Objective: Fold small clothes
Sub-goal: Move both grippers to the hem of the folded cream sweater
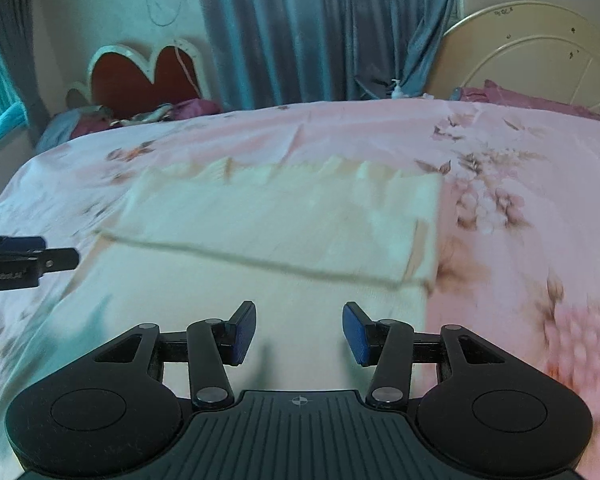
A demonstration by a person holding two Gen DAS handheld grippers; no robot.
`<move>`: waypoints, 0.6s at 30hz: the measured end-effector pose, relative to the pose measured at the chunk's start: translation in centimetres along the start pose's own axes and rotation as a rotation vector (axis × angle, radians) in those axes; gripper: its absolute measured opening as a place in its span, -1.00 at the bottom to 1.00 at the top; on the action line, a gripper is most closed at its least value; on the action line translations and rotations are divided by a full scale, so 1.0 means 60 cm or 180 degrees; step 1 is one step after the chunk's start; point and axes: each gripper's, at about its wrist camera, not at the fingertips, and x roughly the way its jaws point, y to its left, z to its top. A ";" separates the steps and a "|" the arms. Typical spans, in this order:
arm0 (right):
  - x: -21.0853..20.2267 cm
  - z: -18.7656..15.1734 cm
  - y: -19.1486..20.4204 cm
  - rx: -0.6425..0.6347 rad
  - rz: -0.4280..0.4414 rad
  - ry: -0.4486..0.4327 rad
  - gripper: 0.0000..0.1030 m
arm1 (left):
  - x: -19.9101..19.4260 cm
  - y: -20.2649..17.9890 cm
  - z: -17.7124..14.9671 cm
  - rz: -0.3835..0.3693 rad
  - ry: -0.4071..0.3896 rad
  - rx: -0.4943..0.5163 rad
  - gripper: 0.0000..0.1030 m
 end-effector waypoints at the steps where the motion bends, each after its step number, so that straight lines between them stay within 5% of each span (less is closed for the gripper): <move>1: -0.011 -0.012 0.010 0.0008 -0.0007 0.0002 -0.07 | -0.008 0.000 -0.009 -0.0061 0.0013 -0.0004 0.23; 18: -0.171 -0.189 0.131 0.0068 -0.0309 0.0122 -0.07 | -0.132 0.050 -0.188 -0.0548 0.0278 -0.0182 0.22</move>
